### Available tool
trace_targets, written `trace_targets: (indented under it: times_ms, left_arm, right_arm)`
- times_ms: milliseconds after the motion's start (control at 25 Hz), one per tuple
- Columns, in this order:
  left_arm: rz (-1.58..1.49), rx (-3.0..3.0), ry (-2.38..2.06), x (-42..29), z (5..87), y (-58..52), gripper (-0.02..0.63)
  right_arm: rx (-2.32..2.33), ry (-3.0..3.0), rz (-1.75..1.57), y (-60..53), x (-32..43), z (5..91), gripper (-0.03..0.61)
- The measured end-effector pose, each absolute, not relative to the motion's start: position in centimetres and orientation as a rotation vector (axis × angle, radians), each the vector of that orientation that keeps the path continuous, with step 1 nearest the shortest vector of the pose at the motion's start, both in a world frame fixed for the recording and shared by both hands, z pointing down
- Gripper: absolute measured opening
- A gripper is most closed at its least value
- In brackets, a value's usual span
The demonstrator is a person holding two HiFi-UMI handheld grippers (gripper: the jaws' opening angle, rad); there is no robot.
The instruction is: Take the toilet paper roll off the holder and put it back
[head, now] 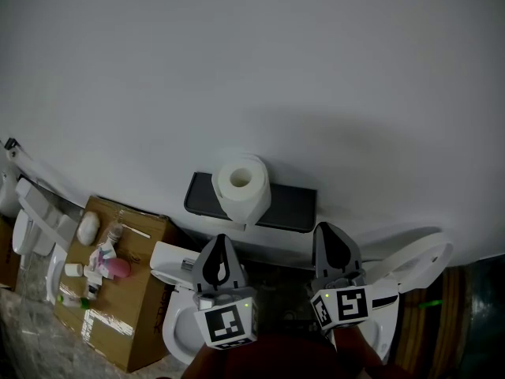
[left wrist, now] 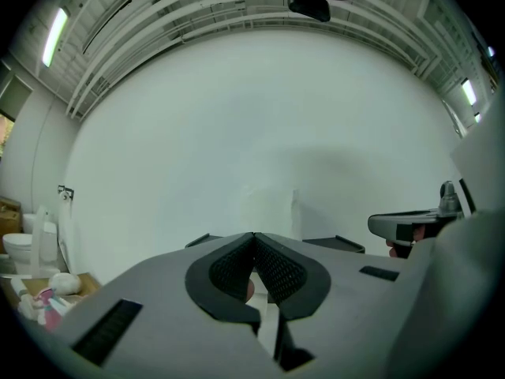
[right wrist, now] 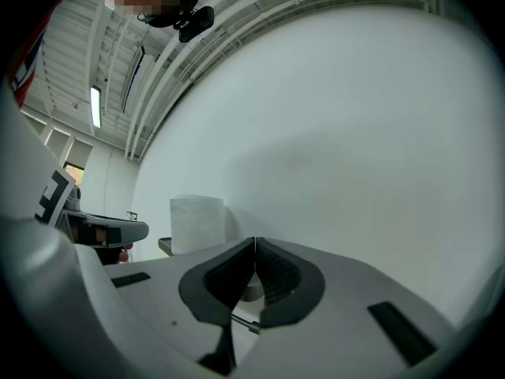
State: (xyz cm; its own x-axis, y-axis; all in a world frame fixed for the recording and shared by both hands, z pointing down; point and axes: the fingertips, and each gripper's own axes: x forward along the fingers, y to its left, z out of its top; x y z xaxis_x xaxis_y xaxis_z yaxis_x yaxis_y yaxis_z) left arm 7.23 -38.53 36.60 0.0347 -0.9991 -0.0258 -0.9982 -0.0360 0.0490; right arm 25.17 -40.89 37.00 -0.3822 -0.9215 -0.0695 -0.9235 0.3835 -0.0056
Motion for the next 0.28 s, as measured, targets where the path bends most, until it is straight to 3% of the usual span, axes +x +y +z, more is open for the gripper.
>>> trace_targets:
  times_ms: [280]
  left_arm:
    - [-0.090,2.243,-2.162,7.05,36.86,-38.55,0.015]
  right_arm:
    - [-1.717,2.559,0.052,-40.79,24.98,37.13,0.018]
